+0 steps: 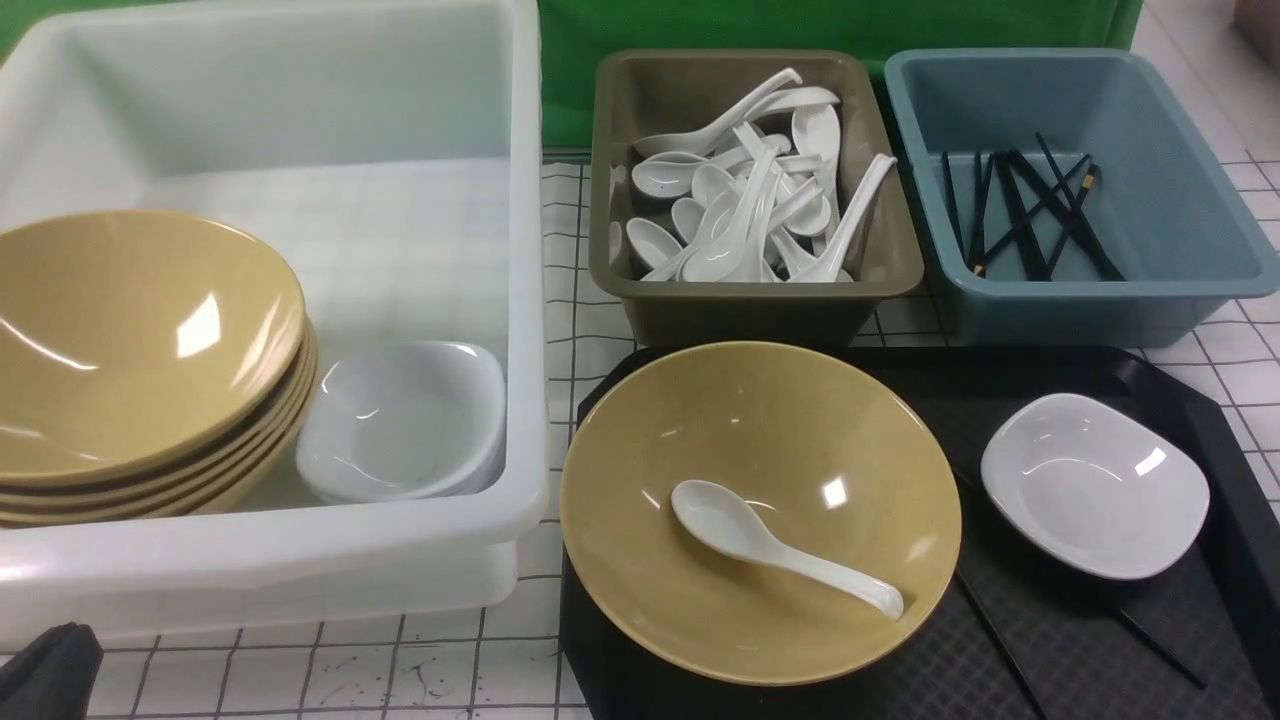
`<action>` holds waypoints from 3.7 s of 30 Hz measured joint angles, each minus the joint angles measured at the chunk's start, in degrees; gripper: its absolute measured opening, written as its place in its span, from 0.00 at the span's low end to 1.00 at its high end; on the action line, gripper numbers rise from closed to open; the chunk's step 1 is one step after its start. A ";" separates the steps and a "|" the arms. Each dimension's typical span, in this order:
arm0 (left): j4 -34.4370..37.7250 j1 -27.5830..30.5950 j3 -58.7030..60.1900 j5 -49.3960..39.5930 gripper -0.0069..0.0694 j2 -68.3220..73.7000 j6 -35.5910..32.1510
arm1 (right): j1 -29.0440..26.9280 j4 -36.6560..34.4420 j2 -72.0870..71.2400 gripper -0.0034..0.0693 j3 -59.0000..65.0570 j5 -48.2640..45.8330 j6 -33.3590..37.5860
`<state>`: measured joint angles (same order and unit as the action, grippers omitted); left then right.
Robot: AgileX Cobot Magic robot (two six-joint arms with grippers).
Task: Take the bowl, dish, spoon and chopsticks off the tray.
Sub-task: Use the left arm to grab the soup spoon in the middle, then use the left arm to put the soup spoon into the small storage box in the middle
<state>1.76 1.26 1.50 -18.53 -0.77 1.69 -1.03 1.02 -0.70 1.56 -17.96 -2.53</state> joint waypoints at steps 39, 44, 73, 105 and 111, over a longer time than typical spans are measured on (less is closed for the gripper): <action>0.41 -0.48 -36.60 22.43 0.08 26.49 4.70 | 0.00 -0.55 20.89 0.10 -22.81 27.26 0.01; 1.67 -5.24 -45.64 6.21 0.08 40.26 9.24 | 0.11 -0.55 32.28 0.10 -25.34 13.07 2.53; 13.46 -48.60 -67.45 -19.87 0.58 98.81 -55.62 | 21.72 -6.97 46.24 0.10 -26.92 -11.09 23.86; 27.88 -33.16 -95.97 2.29 0.19 116.33 -47.92 | 21.72 -6.98 46.24 0.10 -26.97 -8.52 22.68; 23.20 -31.10 -102.07 -15.77 0.56 118.06 -43.13 | 21.72 -6.98 46.24 0.10 -26.97 -8.52 22.37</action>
<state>24.96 -29.84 -100.57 -34.30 117.29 -41.44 20.68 -5.96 45.54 -25.42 -26.47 19.85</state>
